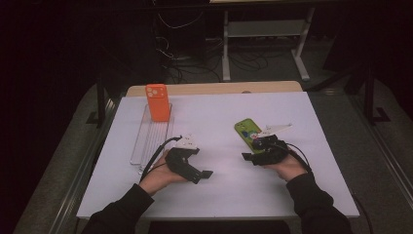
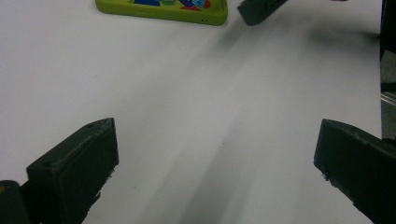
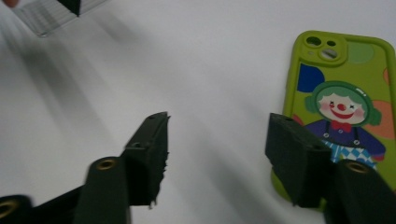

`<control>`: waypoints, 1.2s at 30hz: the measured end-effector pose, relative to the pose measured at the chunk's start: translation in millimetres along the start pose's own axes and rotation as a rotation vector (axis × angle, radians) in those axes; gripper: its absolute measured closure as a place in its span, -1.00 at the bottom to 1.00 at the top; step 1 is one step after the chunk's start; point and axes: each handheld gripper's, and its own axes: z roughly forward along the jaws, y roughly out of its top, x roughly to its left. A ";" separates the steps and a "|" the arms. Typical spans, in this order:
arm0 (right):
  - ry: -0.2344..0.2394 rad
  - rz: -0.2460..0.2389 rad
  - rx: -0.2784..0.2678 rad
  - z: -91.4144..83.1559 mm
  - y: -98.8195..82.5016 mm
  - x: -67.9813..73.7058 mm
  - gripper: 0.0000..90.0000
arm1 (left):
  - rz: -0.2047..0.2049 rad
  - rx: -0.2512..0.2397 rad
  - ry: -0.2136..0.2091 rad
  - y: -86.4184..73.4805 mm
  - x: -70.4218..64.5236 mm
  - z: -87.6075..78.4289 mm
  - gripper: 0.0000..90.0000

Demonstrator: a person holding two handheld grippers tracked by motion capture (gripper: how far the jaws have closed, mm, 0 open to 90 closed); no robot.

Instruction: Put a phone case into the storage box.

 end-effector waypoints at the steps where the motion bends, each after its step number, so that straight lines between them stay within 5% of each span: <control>1: 0.002 -0.003 -0.007 -1.8 -2.1 0.7 -0.30 | 0.001 -0.003 0.001 0.0 -0.1 0.0 -1.00; 10: 0.006 -0.050 -0.048 -14.1 -26.5 9.2 -0.98 | -0.007 -0.013 0.000 0.1 0.2 -0.7 -1.00; 21: -0.004 -0.040 -0.050 -28.9 -41.0 11.7 -1.00 | 0.001 -0.008 -0.001 0.2 -0.4 -0.3 -1.00; 36: -0.043 0.002 0.000 -27.4 -8.7 -1.0 -1.00 | -0.007 -0.009 -0.003 -0.3 -0.5 1.5 -1.00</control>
